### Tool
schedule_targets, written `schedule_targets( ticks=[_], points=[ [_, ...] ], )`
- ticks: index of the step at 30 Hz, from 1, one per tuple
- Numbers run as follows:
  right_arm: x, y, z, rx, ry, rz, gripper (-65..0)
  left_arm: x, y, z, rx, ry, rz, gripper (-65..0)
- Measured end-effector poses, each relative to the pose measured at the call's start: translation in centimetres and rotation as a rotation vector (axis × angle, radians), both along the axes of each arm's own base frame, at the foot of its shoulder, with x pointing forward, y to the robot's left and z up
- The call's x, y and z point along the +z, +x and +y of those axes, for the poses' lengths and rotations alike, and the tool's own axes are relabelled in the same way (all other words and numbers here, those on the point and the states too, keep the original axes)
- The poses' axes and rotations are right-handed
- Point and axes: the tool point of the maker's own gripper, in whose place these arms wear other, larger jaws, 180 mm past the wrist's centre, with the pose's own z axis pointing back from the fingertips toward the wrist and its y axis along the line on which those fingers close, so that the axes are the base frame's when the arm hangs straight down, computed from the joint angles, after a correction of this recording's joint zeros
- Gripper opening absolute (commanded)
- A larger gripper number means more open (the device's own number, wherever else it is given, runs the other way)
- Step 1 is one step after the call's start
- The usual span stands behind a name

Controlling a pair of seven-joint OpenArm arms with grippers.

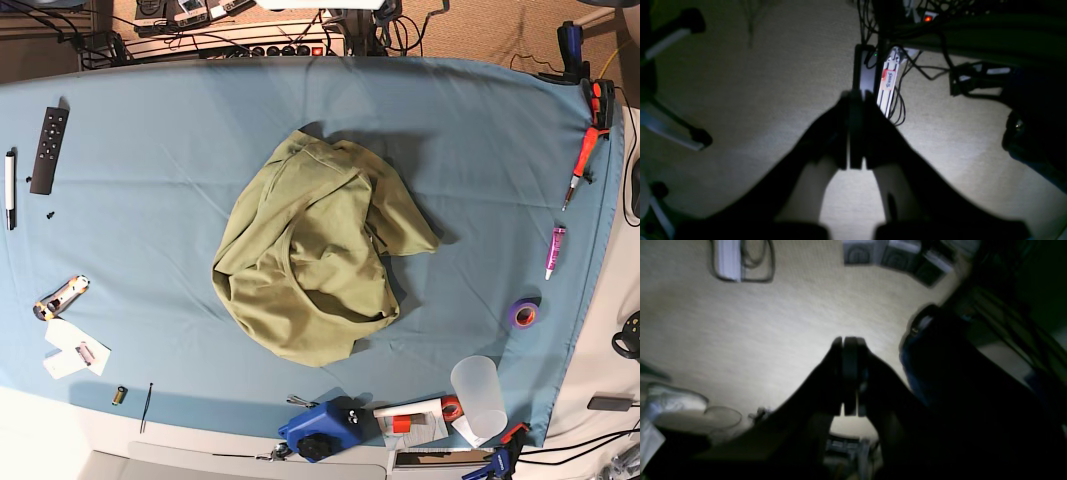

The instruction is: Layout the t-shirt on the table in an organized manner, then fold the t-shirt properly

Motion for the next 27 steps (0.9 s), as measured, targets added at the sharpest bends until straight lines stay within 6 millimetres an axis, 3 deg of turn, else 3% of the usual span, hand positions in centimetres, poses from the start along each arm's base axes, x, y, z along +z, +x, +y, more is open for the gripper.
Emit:
schedule_targets(
  ticks=[5, 10, 15, 21, 27],
  points=[
    [3.4, 2.4, -1.1, -0.033, -0.017, -0.114, -65.0, 3.3, 1.9, -0.4, -0.055, 0.014, -0.079, -65.0],
    [7.4, 5.9, -2.4, -0.08, -0.043, -0.232, -65.0, 5.4, 3.5, -1.2, -0.13, 0.018, -0.055, -65.0],
    [11.3, 8.6, -2.2, -0.127, -0.036, -0.291, -65.0, 7.3, 5.0, -2.0, -0.21, 0.033, -0.001, -65.0],
    [15.1, 12.3, 0.2, -0.085, 0.021, -0.391, -65.0, 10.6, 7.9, -1.9, -0.228, 0.096, -0.022, -65.0],
    [18.2, 14.5, 2.4, -0.038, 0.053, -0.463, -65.0, 14.5, 10.3, -2.2, -0.238, 0.155, -0.049, -65.0]
  ],
)
